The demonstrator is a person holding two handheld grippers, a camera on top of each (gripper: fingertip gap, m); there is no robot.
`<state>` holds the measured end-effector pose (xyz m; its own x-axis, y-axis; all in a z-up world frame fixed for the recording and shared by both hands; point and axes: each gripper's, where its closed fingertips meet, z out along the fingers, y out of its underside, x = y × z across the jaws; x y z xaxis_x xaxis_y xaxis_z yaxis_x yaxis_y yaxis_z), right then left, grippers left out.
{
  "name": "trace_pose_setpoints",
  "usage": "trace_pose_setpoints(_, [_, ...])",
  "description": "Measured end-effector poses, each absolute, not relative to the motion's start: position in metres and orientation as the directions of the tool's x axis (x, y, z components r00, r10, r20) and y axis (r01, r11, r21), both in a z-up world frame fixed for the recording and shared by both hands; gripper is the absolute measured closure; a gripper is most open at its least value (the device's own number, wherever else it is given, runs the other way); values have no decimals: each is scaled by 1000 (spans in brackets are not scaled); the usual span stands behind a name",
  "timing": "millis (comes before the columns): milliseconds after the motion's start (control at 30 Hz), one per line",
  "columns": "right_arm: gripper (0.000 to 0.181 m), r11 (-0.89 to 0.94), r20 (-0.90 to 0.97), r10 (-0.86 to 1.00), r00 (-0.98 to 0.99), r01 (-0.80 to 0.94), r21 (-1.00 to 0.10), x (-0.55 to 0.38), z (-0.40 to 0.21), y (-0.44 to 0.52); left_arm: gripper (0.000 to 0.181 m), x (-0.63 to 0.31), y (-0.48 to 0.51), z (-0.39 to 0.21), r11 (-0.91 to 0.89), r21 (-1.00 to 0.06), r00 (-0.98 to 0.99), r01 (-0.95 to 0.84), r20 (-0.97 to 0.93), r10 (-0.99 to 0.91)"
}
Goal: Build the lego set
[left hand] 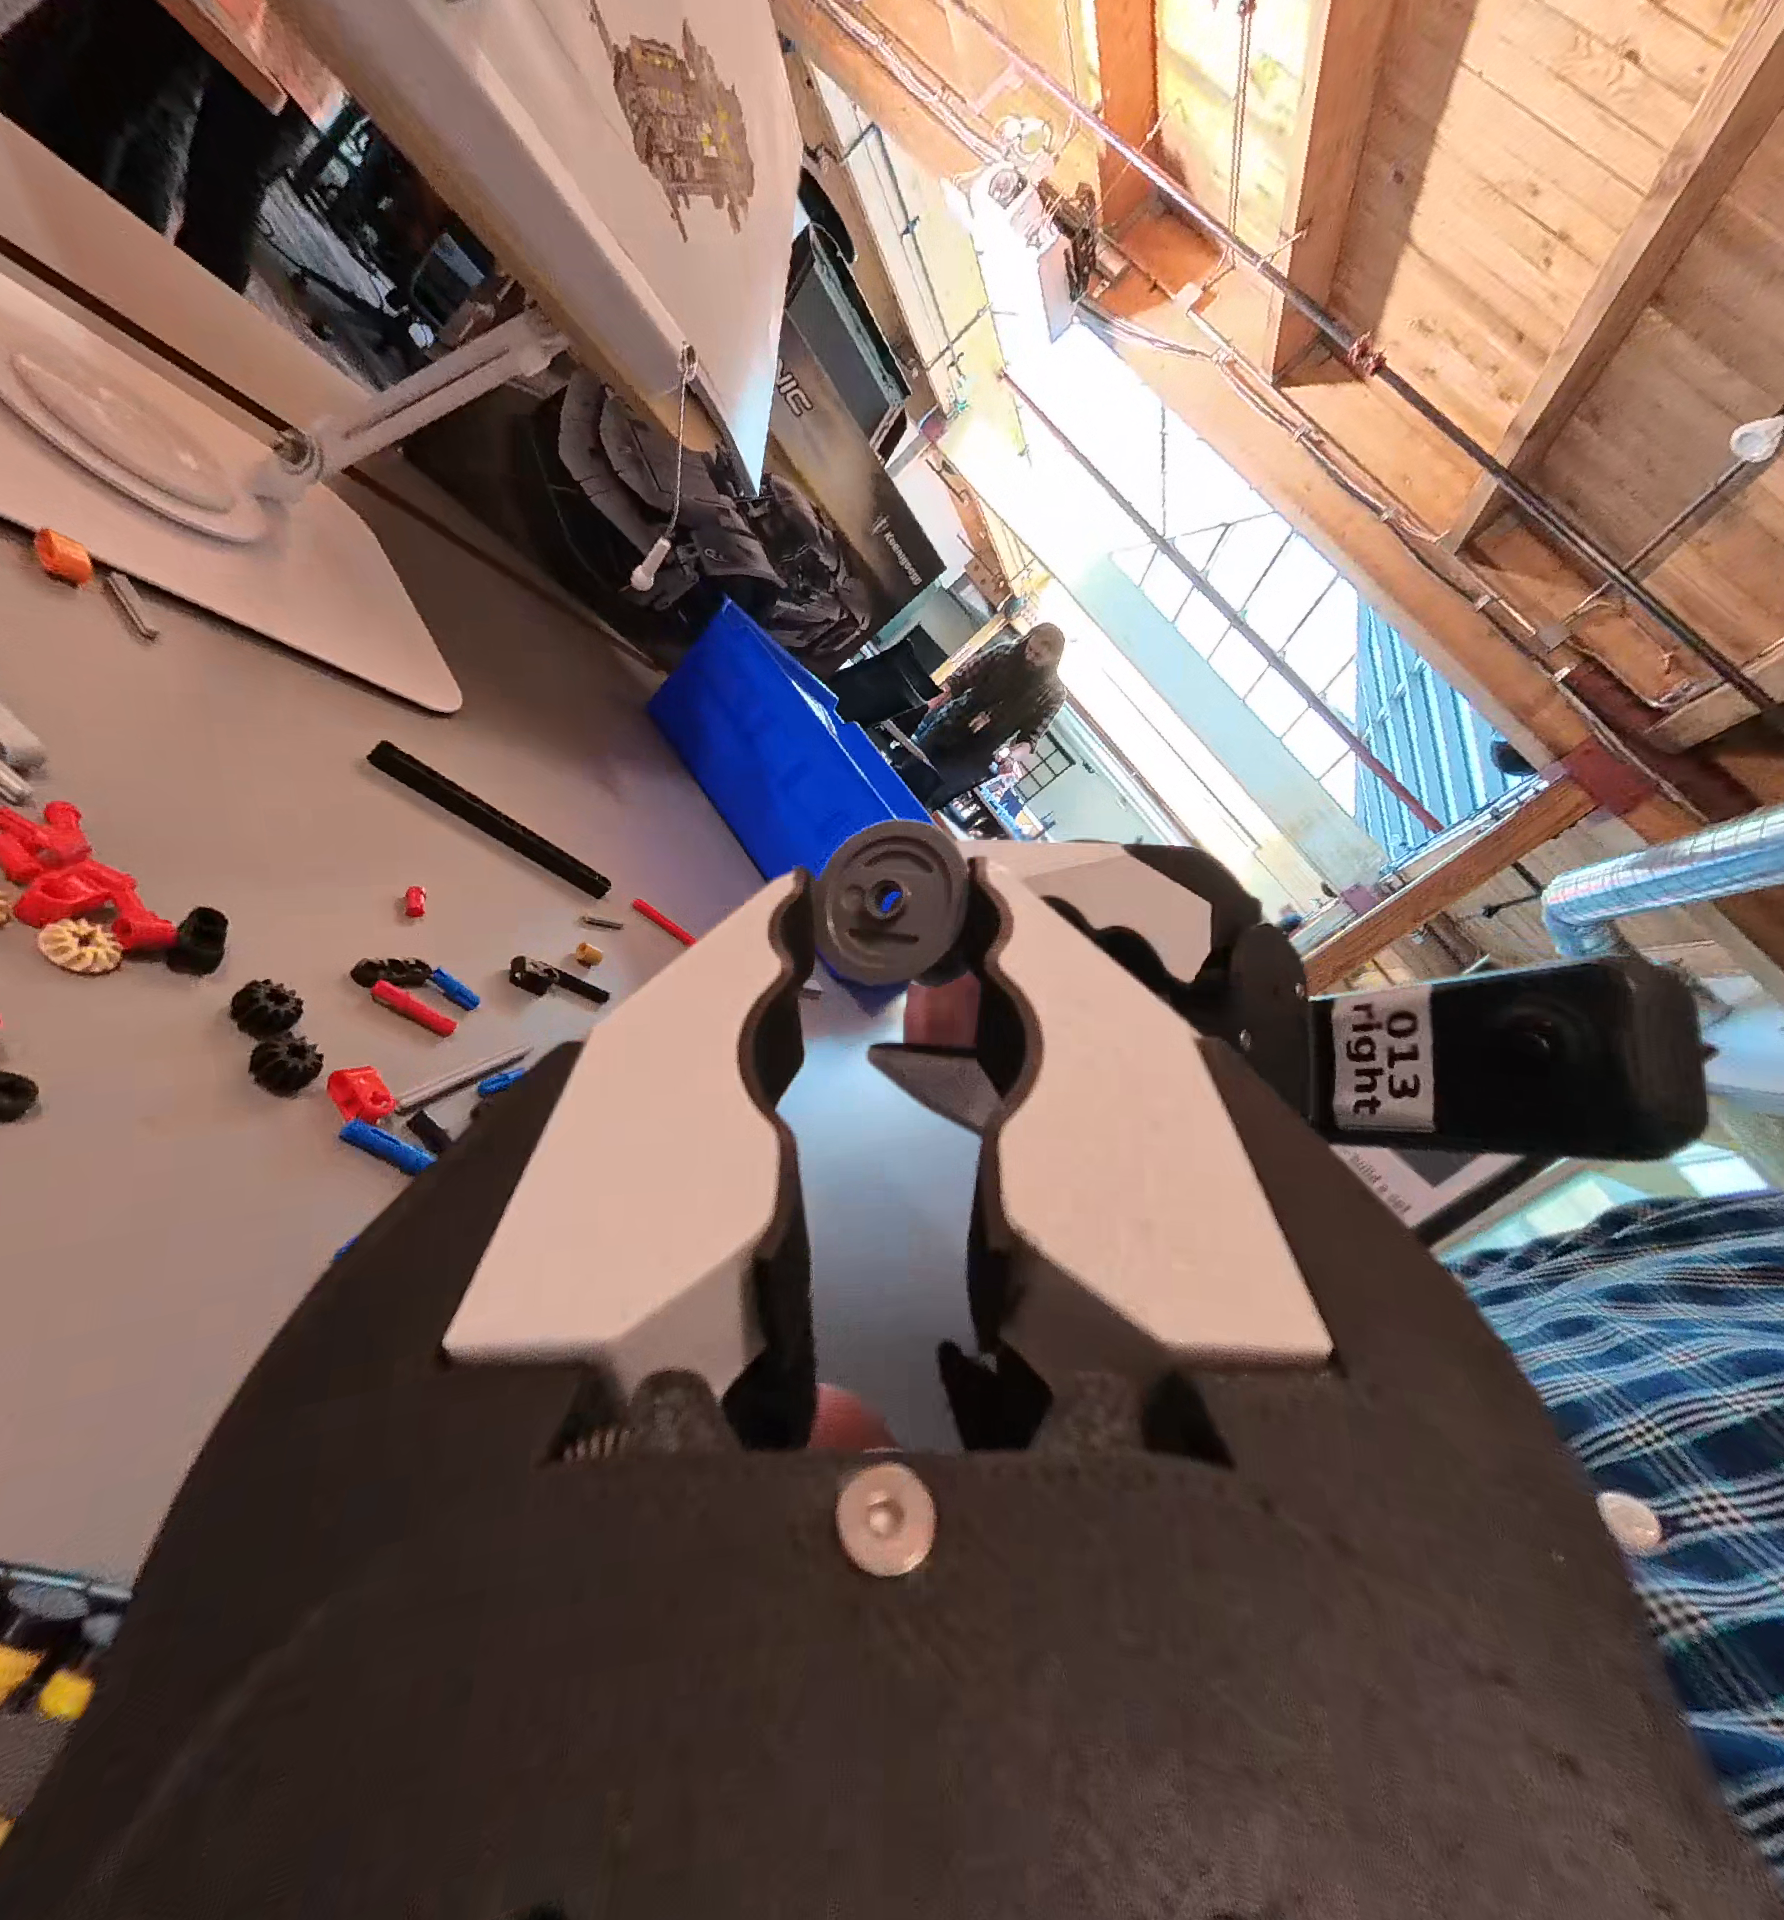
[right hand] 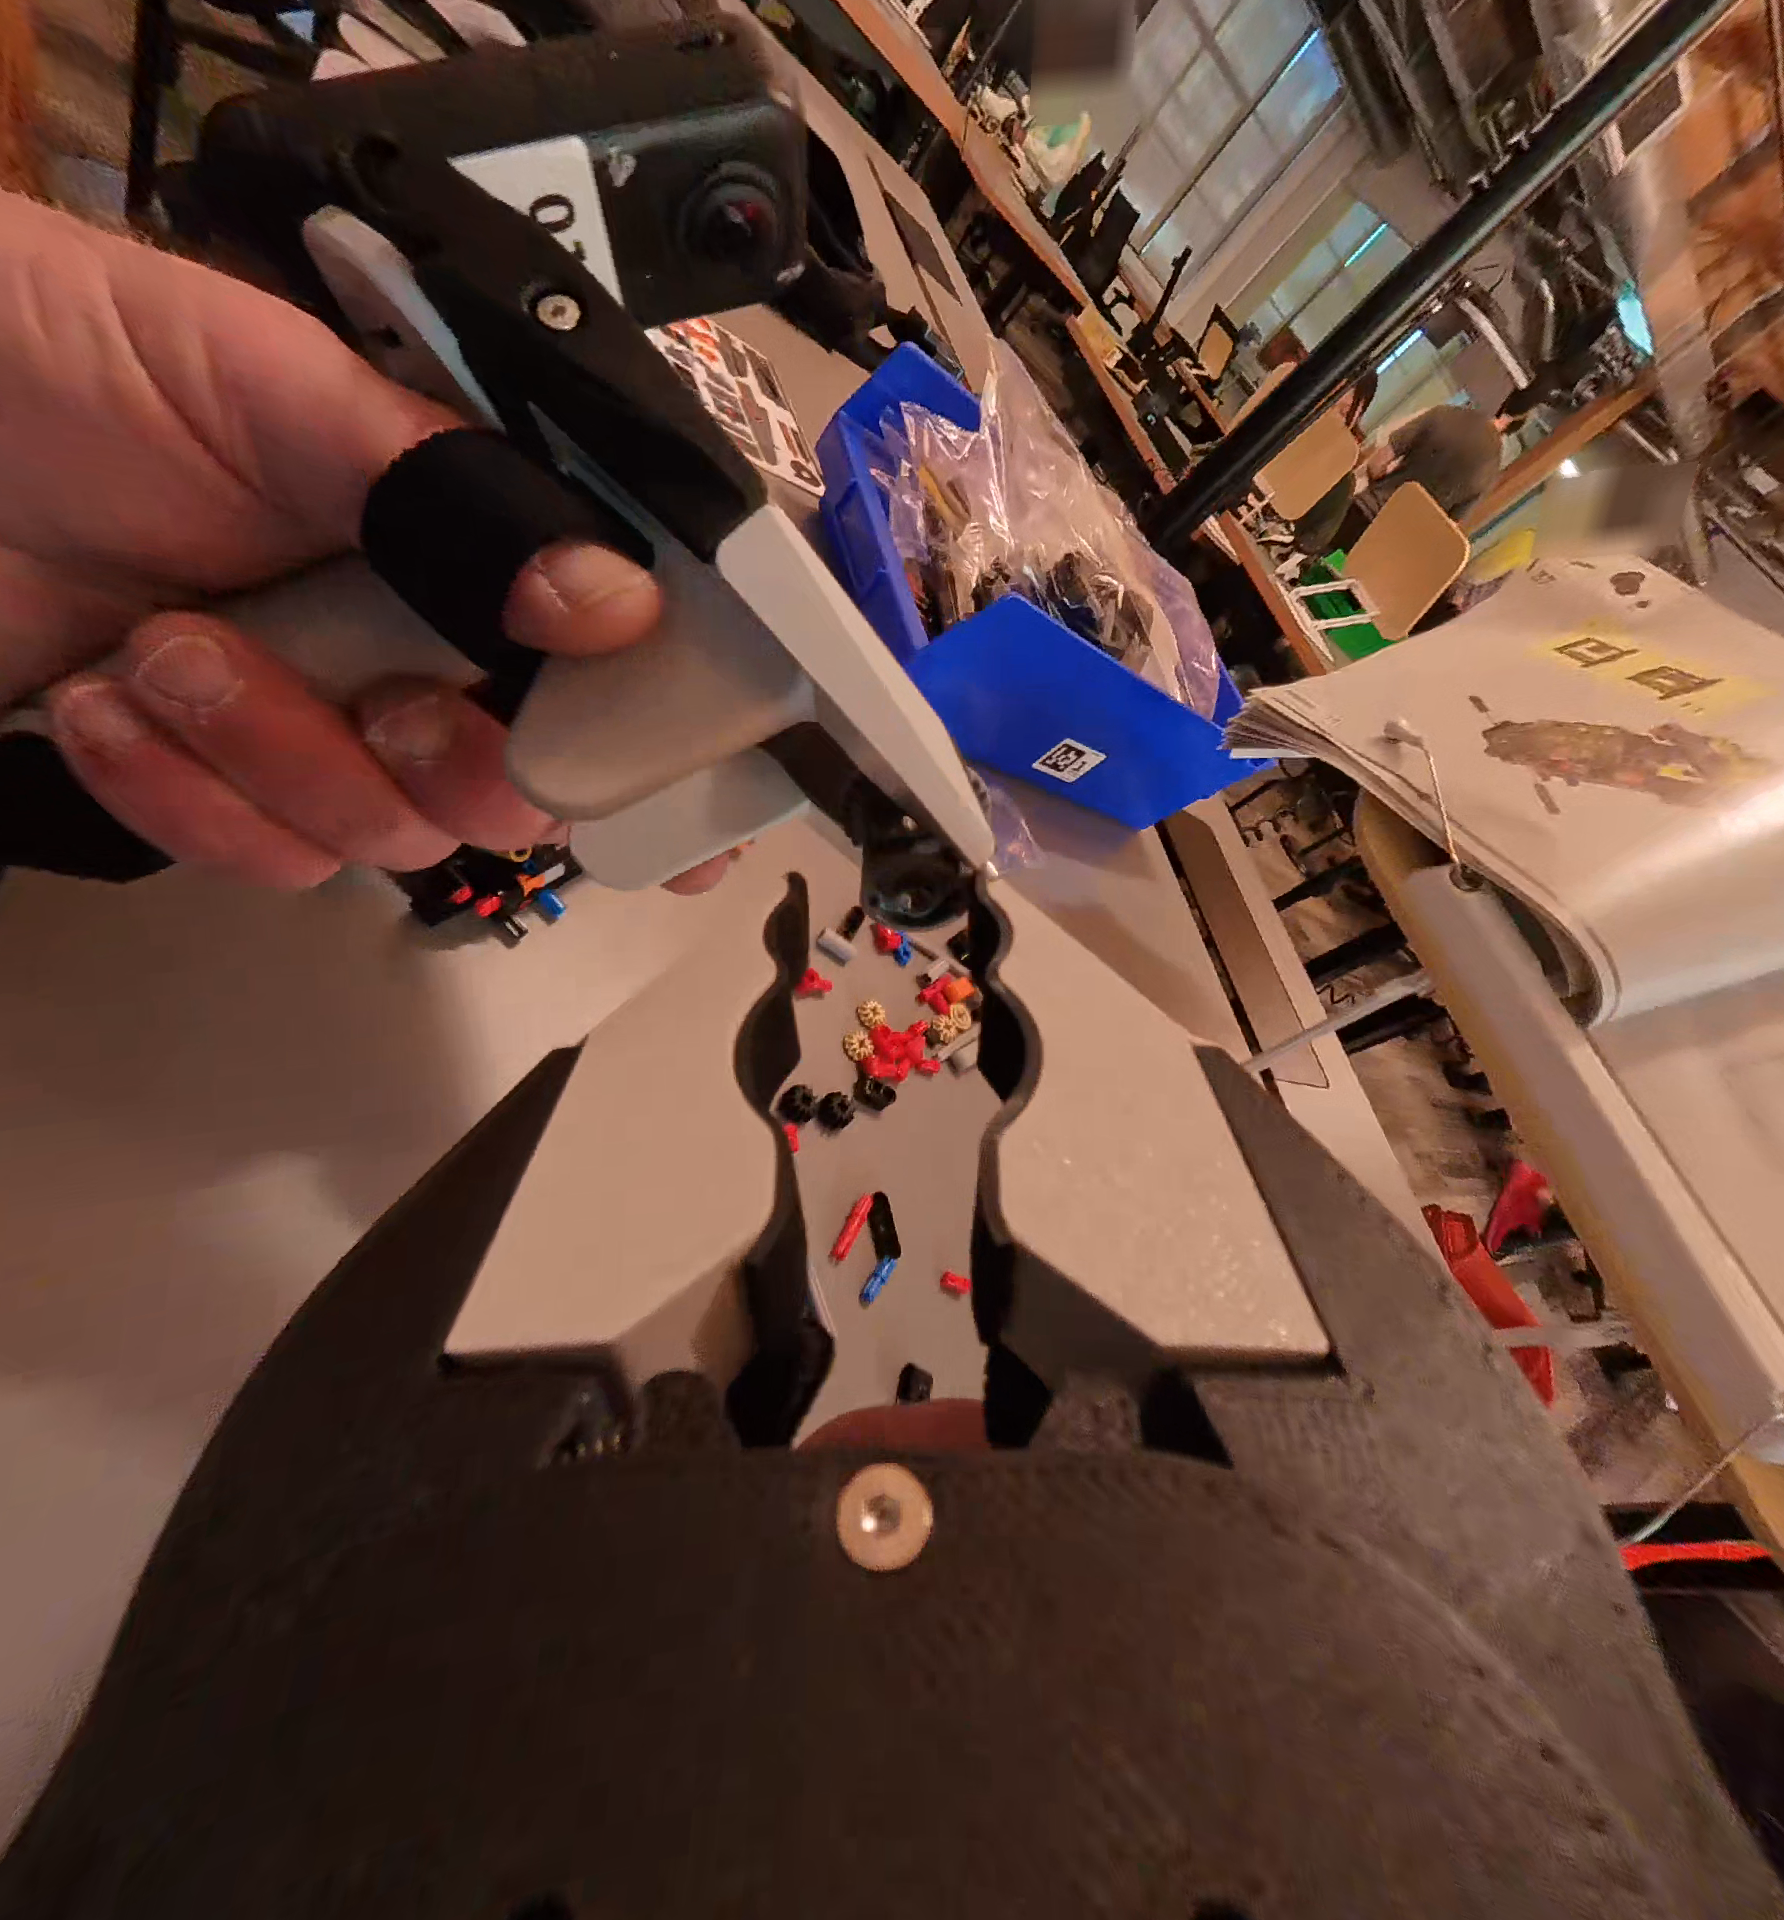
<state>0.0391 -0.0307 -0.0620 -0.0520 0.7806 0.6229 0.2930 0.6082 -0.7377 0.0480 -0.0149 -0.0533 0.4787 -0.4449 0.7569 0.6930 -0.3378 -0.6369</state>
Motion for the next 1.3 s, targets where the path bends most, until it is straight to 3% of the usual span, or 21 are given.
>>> trace_pose_setpoints(67, [163,609,628,778,-36,289,-738,38,-59,-28,155,47,-15,-53,-345,-609,450,714,777,-440])
trace_pose_setpoints(400, [164,528,519,848,-102,229,-818,37,-52,-31,154,47,-18,-46,-366,-584,405,724,790,-460])
trace_pose_setpoints(667, [163,338,294,928,-229,180,-924,40,-47,-30,140,44,-26,-32,-294,-729,536,618,665,-520])
trace_pose_setpoints(767, [163,240,181,934,-307,167,-956,43,-43,-30,135,43,-29,-30,-230,-857,669,461,506,-545])
trace_pose_setpoints(900, [163,120,41,915,-402,173,-978,44,-36,-28,129,47,-33,-34,-143,-985,805,92,158,-572])
trace_pose_setpoints(1167, [163,-27,-151,830,-537,231,-973,39,-39,-31,129,42,-26,-41,18,-931,799,-365,-323,-507])
trace_pose_setpoints(1300, [163,-69,-226,780,-584,279,-958,35,-46,-35,133,46,-25,-43,88,-873,755,-479,-461,-467])
